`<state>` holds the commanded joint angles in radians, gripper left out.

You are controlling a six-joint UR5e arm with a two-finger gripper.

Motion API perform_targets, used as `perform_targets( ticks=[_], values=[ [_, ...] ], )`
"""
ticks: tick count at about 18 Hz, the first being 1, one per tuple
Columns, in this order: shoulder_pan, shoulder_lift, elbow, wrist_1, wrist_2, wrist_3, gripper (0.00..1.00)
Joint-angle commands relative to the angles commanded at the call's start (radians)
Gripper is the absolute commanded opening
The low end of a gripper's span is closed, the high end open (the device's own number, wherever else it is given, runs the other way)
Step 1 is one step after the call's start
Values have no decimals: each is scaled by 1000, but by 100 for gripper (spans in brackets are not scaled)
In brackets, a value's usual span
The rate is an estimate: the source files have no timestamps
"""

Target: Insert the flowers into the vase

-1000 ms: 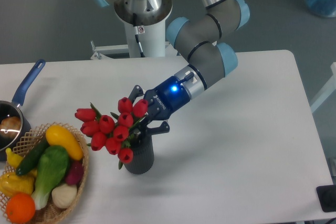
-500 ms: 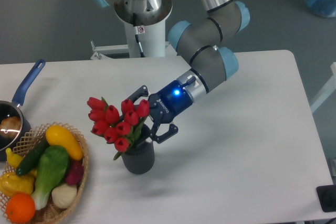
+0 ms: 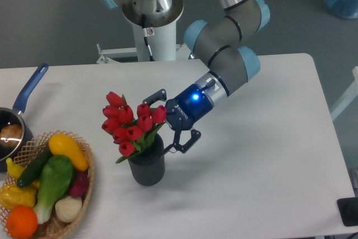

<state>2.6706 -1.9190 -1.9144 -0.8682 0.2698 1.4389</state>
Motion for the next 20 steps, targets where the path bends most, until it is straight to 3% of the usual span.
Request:
perform_targets(
  ticks=[13,20],
  values=[
    [68,77,-58,-8,9,-11,100],
    [124,123,-63,-9,100,-26,100]
  ],
)
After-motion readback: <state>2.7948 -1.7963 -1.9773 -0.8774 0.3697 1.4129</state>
